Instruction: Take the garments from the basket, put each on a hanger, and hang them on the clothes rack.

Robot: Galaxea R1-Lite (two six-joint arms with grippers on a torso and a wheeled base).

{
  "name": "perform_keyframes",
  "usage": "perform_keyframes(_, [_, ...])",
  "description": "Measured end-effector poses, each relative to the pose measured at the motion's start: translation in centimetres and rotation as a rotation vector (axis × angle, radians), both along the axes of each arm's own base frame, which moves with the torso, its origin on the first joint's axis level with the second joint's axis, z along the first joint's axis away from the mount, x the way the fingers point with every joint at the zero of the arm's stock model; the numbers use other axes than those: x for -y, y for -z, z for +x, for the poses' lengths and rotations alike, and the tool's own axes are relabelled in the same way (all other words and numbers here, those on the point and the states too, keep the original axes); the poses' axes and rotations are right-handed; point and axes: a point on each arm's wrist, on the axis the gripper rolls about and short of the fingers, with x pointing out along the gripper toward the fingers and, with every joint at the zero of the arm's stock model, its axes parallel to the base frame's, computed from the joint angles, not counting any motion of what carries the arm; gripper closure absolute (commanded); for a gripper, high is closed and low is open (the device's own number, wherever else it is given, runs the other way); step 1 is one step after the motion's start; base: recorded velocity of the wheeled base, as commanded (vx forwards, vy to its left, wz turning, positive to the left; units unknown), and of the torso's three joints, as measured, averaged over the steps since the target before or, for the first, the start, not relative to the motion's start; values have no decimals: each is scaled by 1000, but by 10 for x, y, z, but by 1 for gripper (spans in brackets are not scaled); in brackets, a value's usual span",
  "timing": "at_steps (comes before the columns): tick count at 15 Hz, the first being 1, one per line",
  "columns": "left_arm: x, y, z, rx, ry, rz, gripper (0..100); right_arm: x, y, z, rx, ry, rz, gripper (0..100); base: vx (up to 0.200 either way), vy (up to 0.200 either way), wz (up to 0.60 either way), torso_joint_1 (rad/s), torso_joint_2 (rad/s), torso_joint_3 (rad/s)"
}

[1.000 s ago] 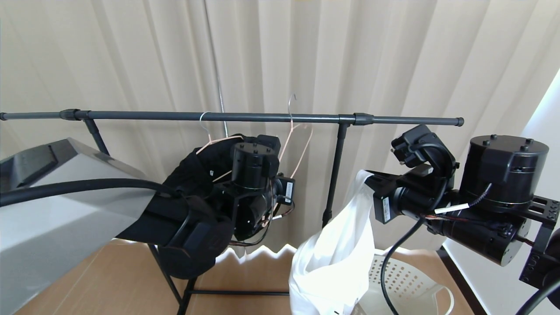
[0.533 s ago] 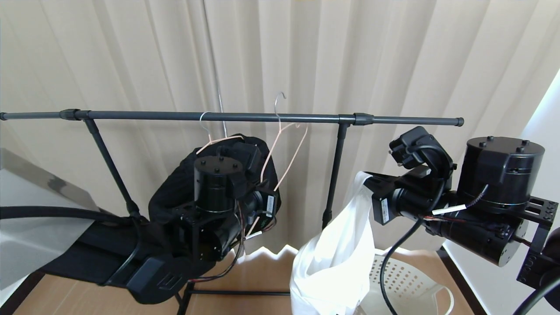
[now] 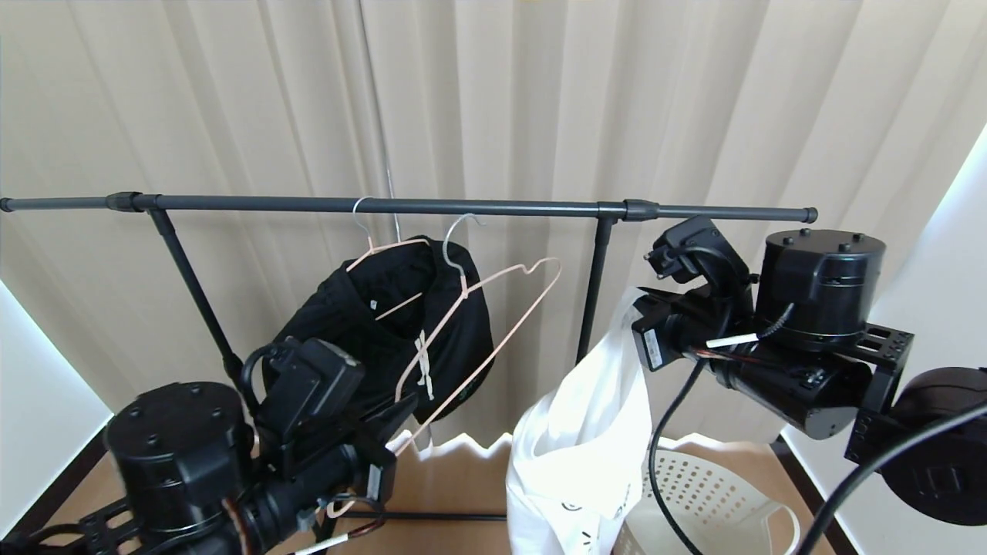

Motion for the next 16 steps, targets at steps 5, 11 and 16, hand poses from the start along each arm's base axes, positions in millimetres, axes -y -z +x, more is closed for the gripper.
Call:
perform_keyframes(5, [-27, 9, -35, 61, 131, 39, 100, -11, 15, 27, 88, 175, -23, 100, 0, 0, 0, 0, 0, 0])
perform_keyframes(11, [-28, 12, -40, 47, 181, 57, 100, -14, 27, 33, 67, 180, -45, 100, 0, 0, 0, 0, 0, 0])
perform_keyframes(16, [-24, 14, -43, 32, 208, 66, 100, -5, 25, 42, 76, 216, -38, 100, 0, 0, 0, 0, 0, 0])
